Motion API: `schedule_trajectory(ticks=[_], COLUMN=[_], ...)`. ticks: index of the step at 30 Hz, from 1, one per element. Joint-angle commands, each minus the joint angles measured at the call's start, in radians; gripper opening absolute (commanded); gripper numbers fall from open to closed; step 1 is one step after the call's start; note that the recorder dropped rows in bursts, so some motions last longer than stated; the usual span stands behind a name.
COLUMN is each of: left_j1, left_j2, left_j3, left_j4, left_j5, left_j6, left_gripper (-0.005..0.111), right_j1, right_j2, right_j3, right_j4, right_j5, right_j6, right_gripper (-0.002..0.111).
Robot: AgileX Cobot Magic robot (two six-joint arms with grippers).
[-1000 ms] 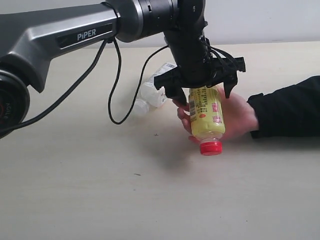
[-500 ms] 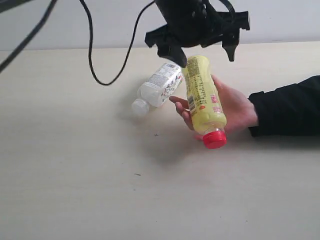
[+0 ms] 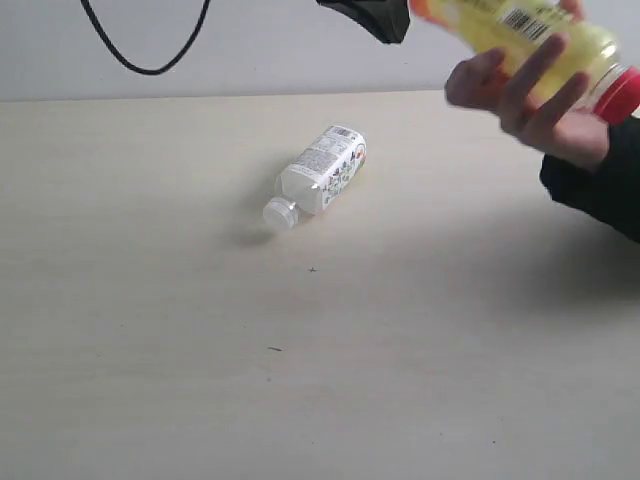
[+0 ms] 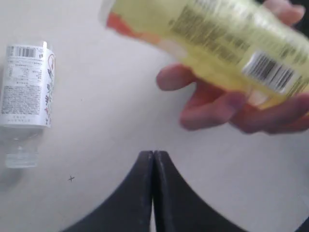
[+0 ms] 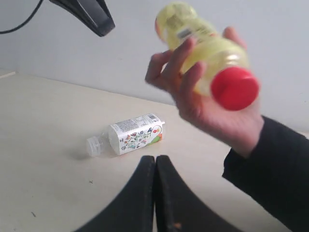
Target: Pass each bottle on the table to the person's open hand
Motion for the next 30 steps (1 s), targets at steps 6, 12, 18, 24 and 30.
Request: schedule_trajectory(ticks=[6, 12, 18, 24, 30], left_j1=[0.0, -0.074, -0.13, -0.128, -0.128], left_j2=[-0.321, -0.667, -1.058, -1.395, -1.569], left_j3=[0.195, 0.595, 1.104, 1.528, 1.755], left_j4=[0.026, 0.024, 0.027, 0.029, 0.029], left_j5=[0.003, -0.299, -0.644, -0.955, -1.018], left_j6=[0.107, 0.167, 0.197, 0.231, 0.231], left_gripper=[0.0, 0.0, 0.0, 0.0, 0.0], right_j1=[-0.002, -0.002, -0.002, -0.002, -0.002], right_j2=[-0.004, -0.004, -0.004, -0.004, -0.004], right_j3=[0.004, 0.004, 0.004, 0.004, 0.004], right_j4=[0.0, 0.0, 0.0, 0.0, 0.0], right_j5=[-0.005, -0.005, -0.005, -0.005, -0.005], right_j6=[0.0, 0.0, 0.0, 0.0, 0.0], right_gripper=[0.0, 0.0, 0.0, 0.0, 0.0])
